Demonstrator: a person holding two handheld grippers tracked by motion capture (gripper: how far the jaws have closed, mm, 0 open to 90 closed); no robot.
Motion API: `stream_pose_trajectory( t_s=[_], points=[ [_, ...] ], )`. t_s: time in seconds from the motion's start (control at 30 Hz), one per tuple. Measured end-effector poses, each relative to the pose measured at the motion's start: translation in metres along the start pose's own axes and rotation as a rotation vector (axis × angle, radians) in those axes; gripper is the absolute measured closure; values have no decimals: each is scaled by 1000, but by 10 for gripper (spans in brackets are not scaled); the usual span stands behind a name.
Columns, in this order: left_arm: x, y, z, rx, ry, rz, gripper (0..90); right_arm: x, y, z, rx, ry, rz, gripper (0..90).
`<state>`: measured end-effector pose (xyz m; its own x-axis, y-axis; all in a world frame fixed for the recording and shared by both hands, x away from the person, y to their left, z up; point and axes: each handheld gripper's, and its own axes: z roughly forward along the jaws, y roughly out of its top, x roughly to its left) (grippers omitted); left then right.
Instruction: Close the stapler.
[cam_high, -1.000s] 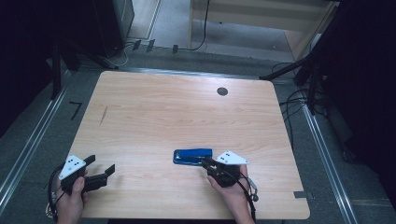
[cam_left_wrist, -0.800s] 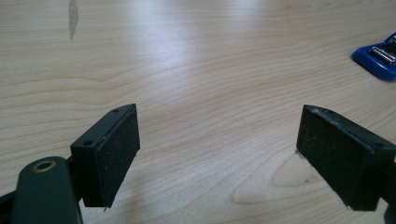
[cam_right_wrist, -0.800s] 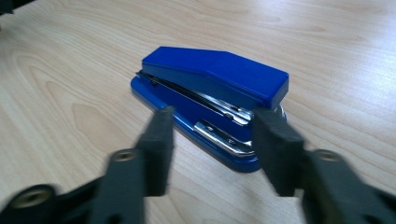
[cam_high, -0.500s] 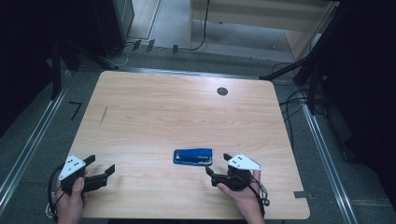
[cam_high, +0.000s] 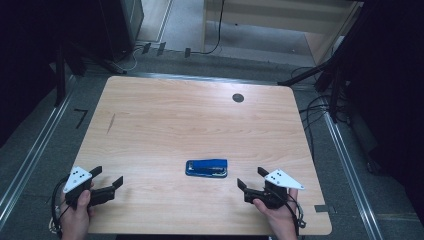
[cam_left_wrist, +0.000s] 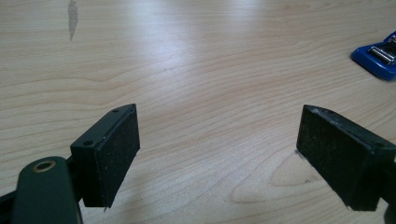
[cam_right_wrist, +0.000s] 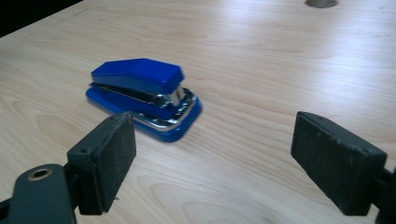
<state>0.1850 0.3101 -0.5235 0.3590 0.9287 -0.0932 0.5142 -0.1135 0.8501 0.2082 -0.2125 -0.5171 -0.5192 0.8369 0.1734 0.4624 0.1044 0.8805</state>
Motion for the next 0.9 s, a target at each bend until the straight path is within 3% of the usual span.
stream_pose_trajectory(
  t_s=[0.37, 0.9],
  points=[
    [0, 0, 0, 0, -1, 4, 102, -34, -10, -35, -23, -79, 9, 143],
    [0, 0, -1, -8, 0, 8, 31, -77, -26, -83, -71, -179, 70, 146]
  ],
)
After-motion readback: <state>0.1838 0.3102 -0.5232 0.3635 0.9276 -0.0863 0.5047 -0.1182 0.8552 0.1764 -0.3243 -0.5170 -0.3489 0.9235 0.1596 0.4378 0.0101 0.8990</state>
